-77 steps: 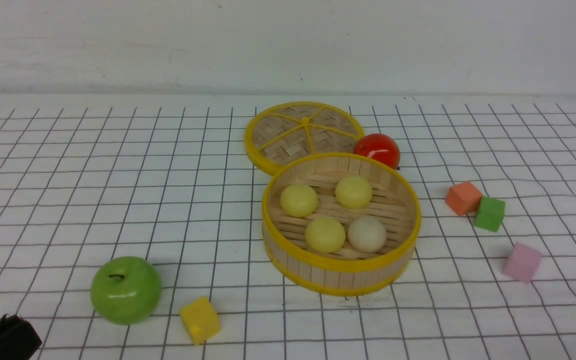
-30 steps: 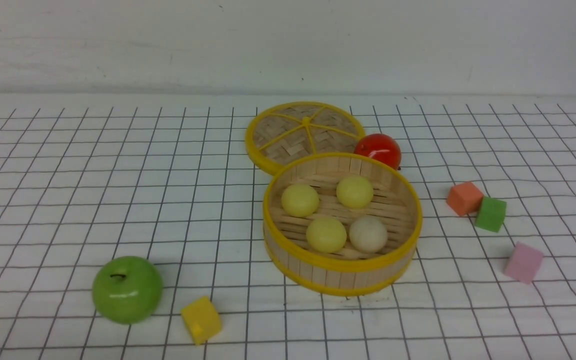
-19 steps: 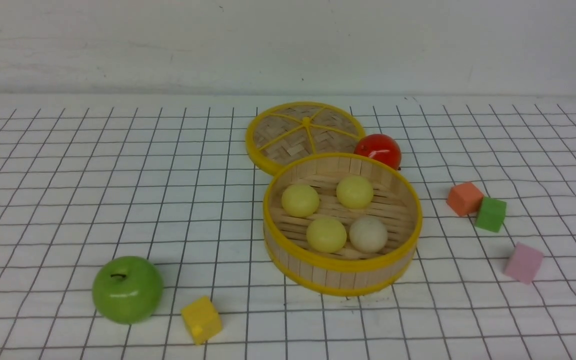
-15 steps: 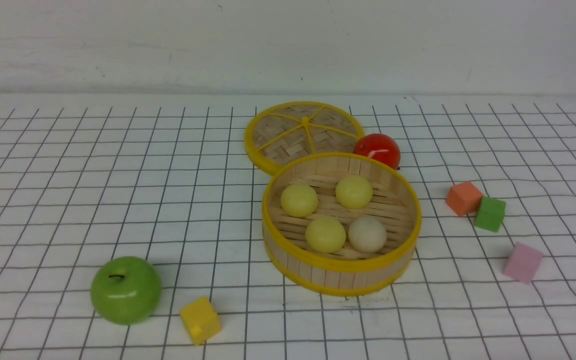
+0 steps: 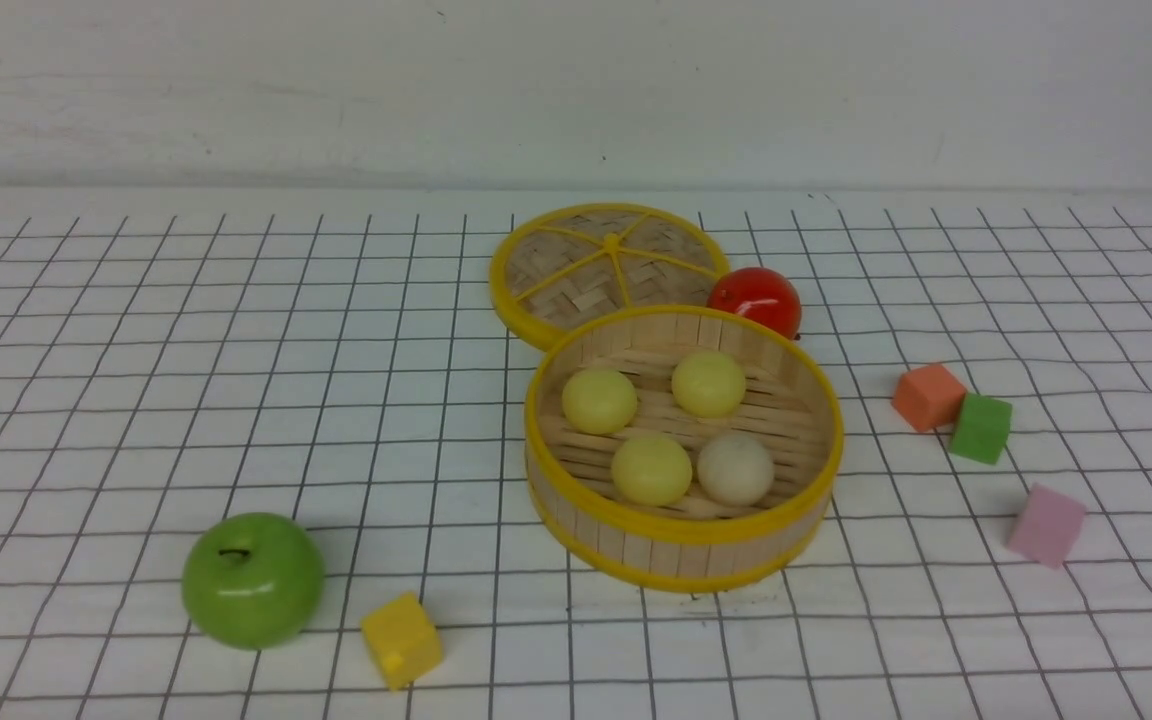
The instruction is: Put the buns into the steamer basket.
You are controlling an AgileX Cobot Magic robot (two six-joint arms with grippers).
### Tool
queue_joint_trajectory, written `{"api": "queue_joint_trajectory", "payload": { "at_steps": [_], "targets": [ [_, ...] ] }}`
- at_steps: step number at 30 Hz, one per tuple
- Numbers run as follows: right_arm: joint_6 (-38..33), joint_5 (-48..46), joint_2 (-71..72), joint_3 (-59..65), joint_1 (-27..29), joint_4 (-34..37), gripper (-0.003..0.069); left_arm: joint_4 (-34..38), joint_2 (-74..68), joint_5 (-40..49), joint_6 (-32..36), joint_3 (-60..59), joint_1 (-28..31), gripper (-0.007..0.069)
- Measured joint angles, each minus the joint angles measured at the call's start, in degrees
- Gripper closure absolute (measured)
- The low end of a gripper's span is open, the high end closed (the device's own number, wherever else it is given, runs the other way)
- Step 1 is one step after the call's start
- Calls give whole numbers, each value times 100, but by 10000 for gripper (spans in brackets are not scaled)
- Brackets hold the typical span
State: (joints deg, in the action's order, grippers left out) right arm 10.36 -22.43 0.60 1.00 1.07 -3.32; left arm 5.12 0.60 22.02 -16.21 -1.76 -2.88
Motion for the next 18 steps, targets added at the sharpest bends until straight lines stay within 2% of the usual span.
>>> {"api": "queue_joint_trajectory", "payload": {
  "at_steps": [18],
  "targets": [
    [-5,0,0,0,0,12,610,0,0,0,-3,0,0,637]
  ]
}}
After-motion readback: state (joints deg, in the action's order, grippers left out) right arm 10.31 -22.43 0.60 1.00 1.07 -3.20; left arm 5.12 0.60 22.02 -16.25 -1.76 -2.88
